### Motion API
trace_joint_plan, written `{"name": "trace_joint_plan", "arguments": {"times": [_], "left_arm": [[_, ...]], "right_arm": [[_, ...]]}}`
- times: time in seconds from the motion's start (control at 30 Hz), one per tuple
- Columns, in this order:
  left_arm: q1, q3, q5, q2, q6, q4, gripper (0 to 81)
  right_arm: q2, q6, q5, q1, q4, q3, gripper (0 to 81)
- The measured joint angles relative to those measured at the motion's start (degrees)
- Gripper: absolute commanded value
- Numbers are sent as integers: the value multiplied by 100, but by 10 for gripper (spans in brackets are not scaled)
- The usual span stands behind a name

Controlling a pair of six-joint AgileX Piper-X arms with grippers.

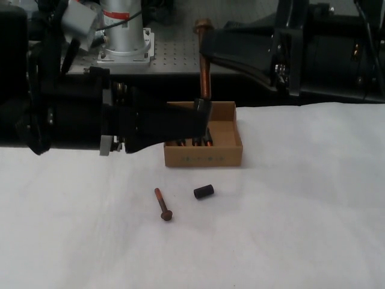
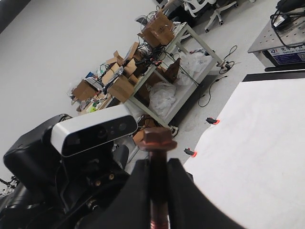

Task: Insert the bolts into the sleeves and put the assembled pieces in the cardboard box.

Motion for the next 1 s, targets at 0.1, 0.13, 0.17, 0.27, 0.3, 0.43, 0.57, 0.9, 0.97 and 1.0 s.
{"name": "trace_joint_plan", "arguments": {"times": [0.1,0.13,0.17,0.27,0.3,0.43,0.57,0.9,0.97,1.0], "left_arm": [[0,0,73,0,-1,-7,6],[0,0,73,0,-1,-7,6],[0,0,90,0,-1,-7,6],[0,0,100,0,-1,-7,6],[0,0,103,0,-1,-7,6],[0,0,101,0,-8,-60,6],[0,0,79,0,-121,-304,6],[0,0,-89,0,-172,-364,6],[0,0,-128,0,-172,-364,6],[0,0,-158,0,-172,-364,6]], "right_arm": [[0,-12,0,0,0,0,25],[0,-17,0,0,0,0,25],[0,-26,0,0,0,0,25],[0,-41,0,0,0,0,25],[0,-45,0,0,0,0,25],[0,-45,0,0,0,0,25],[0,-45,0,0,-6,0,25],[0,-291,14,0,-21,0,25],[-20,-361,40,0,-21,0,25],[-27,-387,45,0,1,0,25]]}}
